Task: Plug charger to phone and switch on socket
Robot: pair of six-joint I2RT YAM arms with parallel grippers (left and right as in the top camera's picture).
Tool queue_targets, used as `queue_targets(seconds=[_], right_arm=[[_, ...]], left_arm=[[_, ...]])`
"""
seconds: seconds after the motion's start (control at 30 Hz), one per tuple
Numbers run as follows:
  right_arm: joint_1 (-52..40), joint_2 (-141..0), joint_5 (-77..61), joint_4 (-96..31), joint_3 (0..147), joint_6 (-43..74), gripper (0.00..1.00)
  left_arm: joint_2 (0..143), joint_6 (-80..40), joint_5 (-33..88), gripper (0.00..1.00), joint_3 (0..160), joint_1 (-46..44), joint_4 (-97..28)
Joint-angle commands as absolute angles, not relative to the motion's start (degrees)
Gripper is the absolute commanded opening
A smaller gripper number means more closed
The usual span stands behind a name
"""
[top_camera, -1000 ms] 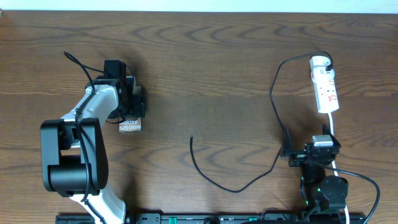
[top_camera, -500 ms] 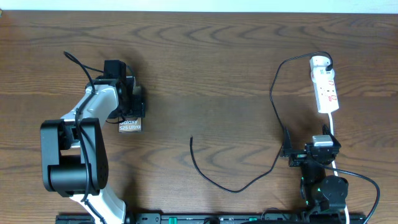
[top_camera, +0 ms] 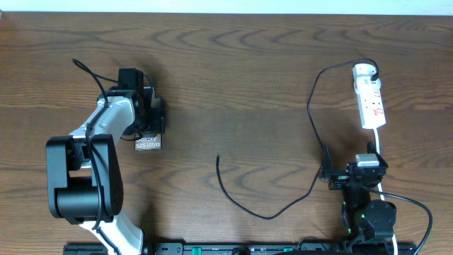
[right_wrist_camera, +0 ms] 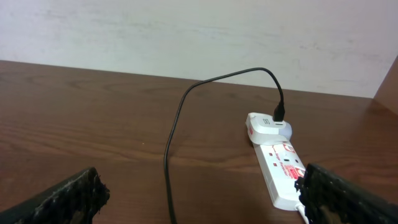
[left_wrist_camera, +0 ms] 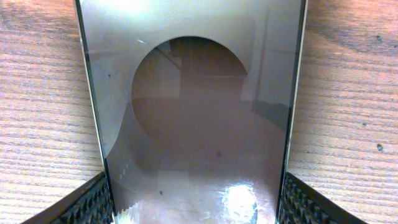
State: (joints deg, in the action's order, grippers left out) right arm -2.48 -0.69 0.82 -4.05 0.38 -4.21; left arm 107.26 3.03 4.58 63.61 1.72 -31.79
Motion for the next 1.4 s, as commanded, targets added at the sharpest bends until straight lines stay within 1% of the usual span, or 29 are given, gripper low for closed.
queue_targets(seconds=[0.0, 1.0, 1.37], right_arm=[[-2.02, -0.38, 0.47, -4.32, 0.32, -4.8, 0.99], [-2.02, -0.38, 0.47, -4.32, 0.32, -4.8, 0.99], [-2.02, -0.38, 0.47, -4.32, 0.32, -4.8, 0.99]], left_arm=[[109.62, 2.96, 8.14, 0.07, 63.0, 1.63, -31.79], [109.49, 2.74, 8.43, 0.07, 64.53, 1.63, -31.57], [105.82, 2.74, 8.58, 0.07, 64.75, 1.63, -31.59]])
